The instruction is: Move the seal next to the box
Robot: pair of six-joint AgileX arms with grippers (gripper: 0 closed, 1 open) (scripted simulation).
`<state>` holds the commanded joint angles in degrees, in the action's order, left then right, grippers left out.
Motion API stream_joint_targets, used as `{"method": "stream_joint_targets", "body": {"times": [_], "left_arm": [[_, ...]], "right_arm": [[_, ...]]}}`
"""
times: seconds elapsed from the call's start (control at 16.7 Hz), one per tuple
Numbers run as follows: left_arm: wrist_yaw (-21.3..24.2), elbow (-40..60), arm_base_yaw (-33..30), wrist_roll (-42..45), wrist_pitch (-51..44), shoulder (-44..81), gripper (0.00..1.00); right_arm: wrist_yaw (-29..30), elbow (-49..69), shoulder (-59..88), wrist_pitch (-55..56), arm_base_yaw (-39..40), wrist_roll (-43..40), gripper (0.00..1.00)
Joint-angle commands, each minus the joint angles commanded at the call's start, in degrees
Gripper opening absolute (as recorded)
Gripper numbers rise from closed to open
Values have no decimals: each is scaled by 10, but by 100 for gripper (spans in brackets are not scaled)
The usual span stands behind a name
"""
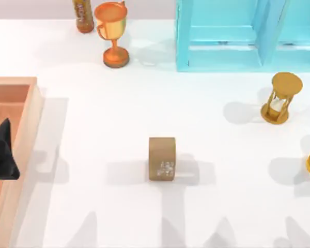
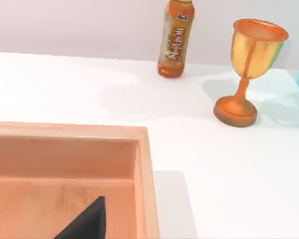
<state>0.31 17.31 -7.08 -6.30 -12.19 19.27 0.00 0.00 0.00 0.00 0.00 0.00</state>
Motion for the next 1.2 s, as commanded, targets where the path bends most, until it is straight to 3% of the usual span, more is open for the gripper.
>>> {"method": "stream_joint_targets", "body": {"times": [0.84, 1.2], "left_arm": [[2, 659, -255, -243, -463, 727, 100], [-2, 878, -334, -324, -616, 966, 100]], "right_arm": [[0, 0, 0, 0, 0, 0, 100], [0, 0, 0, 0, 0, 0, 100]]}}
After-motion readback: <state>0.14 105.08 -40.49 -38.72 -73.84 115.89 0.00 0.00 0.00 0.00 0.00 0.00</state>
